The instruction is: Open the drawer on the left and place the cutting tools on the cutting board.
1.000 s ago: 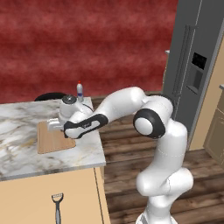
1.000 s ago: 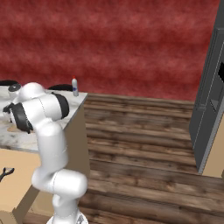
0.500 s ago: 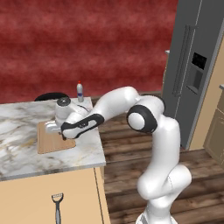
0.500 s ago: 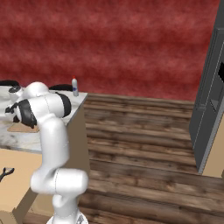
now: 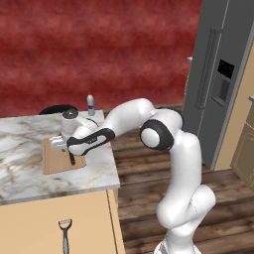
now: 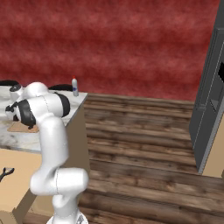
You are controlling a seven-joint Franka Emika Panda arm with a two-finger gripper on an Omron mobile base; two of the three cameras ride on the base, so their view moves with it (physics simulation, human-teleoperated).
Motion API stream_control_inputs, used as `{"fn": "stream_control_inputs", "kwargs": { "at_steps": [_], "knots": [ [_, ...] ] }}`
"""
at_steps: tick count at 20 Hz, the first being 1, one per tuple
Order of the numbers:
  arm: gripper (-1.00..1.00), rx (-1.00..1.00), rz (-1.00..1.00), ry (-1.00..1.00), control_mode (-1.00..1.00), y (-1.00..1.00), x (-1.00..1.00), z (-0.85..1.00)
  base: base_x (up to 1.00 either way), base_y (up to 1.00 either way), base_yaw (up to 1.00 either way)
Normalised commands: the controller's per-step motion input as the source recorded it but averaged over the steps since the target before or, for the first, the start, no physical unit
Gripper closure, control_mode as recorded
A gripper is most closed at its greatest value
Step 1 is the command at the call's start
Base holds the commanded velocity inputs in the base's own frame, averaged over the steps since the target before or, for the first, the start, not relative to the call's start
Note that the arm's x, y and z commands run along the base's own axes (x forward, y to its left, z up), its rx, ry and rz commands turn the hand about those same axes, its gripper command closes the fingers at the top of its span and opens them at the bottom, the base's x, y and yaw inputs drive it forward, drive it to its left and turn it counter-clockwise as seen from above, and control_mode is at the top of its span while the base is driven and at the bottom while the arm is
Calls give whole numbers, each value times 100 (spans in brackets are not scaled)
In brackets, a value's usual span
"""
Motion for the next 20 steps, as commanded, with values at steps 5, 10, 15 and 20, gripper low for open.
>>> {"fn": "stream_control_inputs", "kwargs": {
  "at_steps": [5,10,15,20],
  "knots": [
    [-100,0,0,0,-100,0,0,19,0,0,0],
    [-100,0,-5,0,-100,-28,-49,50,0,0,0],
    [-100,2,-8,0,-100,-50,-94,47,0,0,0],
    [-100,0,-2,0,-100,-23,-100,8,0,0,0]
  ]
}}
